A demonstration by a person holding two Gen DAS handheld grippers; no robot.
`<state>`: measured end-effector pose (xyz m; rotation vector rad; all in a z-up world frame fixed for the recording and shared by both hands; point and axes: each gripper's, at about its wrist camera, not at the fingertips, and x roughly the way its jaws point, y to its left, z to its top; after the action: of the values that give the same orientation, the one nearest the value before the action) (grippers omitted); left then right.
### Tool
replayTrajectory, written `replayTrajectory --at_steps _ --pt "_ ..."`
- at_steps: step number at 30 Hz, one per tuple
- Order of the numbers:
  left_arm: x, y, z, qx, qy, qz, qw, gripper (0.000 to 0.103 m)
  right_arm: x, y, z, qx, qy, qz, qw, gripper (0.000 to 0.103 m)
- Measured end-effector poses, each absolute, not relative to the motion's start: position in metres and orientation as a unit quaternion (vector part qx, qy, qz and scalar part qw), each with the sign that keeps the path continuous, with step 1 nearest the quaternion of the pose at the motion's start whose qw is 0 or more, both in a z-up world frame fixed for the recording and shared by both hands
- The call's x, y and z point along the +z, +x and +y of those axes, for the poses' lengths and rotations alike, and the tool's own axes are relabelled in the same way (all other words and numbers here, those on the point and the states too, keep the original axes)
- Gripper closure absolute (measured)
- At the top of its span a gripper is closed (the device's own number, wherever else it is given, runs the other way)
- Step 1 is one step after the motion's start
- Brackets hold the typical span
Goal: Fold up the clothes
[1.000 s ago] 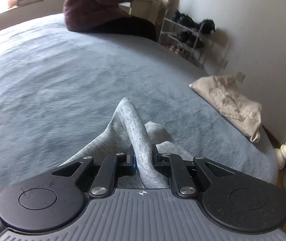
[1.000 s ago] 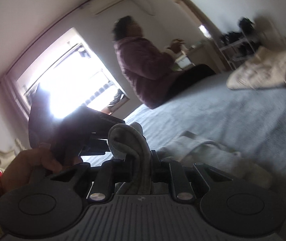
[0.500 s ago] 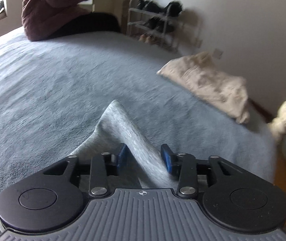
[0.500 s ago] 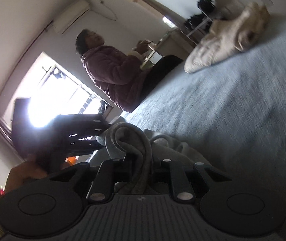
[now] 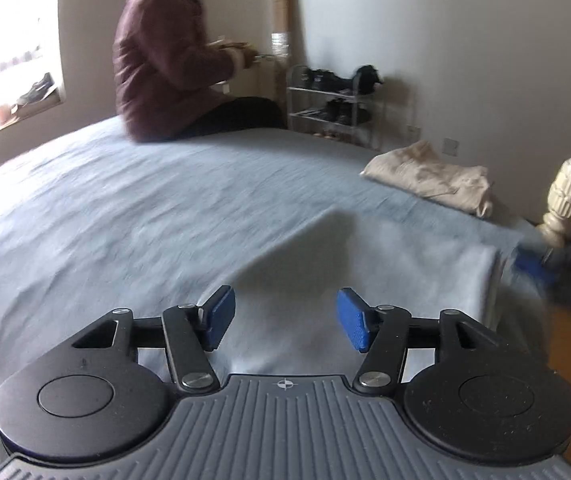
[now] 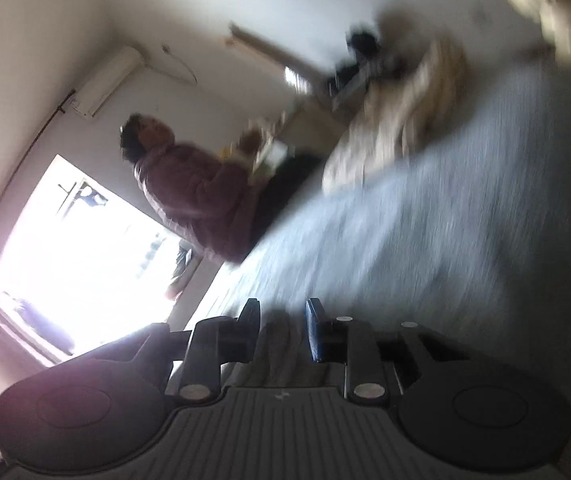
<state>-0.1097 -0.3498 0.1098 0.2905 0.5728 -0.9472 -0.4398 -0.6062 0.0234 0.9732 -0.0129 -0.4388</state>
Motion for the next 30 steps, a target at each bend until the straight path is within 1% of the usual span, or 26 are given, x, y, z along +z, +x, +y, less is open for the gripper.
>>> replayTrajectory --at_steps 2,5,6,8,9,10,11,12,13,14,15,17,18,19,22,26,27,29,30 --pt "0.097 -0.112 -0.337 -0.446 0.112 0.295 0.837 0.045 0.044 -0.43 -0.602 -0.196 0.422 0.005 0.885 0.075" --pt "0.083 -0.112 -0.33 -0.45 0.072 0.333 0.826 0.045 0.062 -0.396 -0.595 -0.145 0.376 0.048 0.914 0.075" --pt "0.078 -0.112 -0.327 -0.452 0.058 0.345 0.821 0.045 0.06 -0.384 -0.596 -0.137 0.373 0.066 0.915 0.074" --pt "0.07 -0.111 -0.325 -0.454 0.038 0.363 0.813 0.045 0.043 -0.365 -0.608 -0.149 0.385 0.111 0.904 0.075" --pt "0.065 -0.11 -0.324 -0.453 0.028 0.372 0.81 0.045 0.034 -0.359 -0.615 -0.155 0.398 0.128 0.895 0.082" --pt "0.061 -0.108 -0.323 -0.454 0.017 0.382 0.805 0.045 0.023 -0.364 -0.627 -0.161 0.433 0.128 0.878 0.093" --pt "0.058 -0.105 -0.32 -0.455 0.005 0.39 0.801 0.044 0.015 -0.376 -0.638 -0.163 0.472 0.116 0.858 0.093" --pt "0.056 -0.1 -0.318 -0.455 -0.009 0.399 0.796 0.044 0.013 -0.39 -0.643 -0.168 0.497 0.098 0.845 0.089" --pt "0.054 -0.095 -0.317 -0.454 -0.022 0.408 0.792 0.043 0.012 -0.405 -0.647 -0.176 0.515 0.083 0.835 0.071" --pt "0.051 -0.091 -0.316 -0.454 -0.034 0.416 0.787 0.043 0.015 -0.419 -0.647 -0.189 0.519 0.073 0.83 0.06" --pt "0.049 -0.087 -0.316 -0.454 -0.046 0.423 0.782 0.042 0.016 -0.431 -0.645 -0.189 0.528 0.066 0.825 0.051" --pt "0.043 -0.078 -0.316 -0.455 -0.068 0.439 0.772 0.04 0.01 -0.444 -0.64 -0.15 0.57 0.059 0.805 0.045" --pt "0.039 -0.075 -0.317 -0.457 -0.078 0.447 0.765 0.039 0.005 -0.448 -0.636 -0.127 0.592 0.06 0.794 0.037" --pt "0.035 -0.072 -0.319 -0.458 -0.087 0.455 0.758 0.038 0.0 -0.446 -0.63 -0.11 0.607 0.071 0.784 0.032" --pt "0.024 -0.062 -0.326 -0.458 -0.112 0.479 0.74 0.038 -0.01 -0.43 -0.611 -0.098 0.615 0.112 0.774 0.026" --pt "0.016 -0.054 -0.336 -0.461 -0.127 0.489 0.73 0.038 -0.02 -0.395 -0.602 -0.088 0.62 0.156 0.764 0.024" --pt "0.015 -0.053 -0.338 -0.462 -0.13 0.49 0.728 0.038 -0.019 -0.388 -0.602 -0.09 0.617 0.164 0.764 0.022" --pt "0.012 -0.052 -0.341 -0.461 -0.139 0.491 0.726 0.038 -0.018 -0.374 -0.601 -0.092 0.613 0.177 0.764 0.016" --pt "0.011 -0.052 -0.342 -0.461 -0.144 0.492 0.724 0.038 -0.018 -0.369 -0.602 -0.091 0.618 0.175 0.761 0.01"
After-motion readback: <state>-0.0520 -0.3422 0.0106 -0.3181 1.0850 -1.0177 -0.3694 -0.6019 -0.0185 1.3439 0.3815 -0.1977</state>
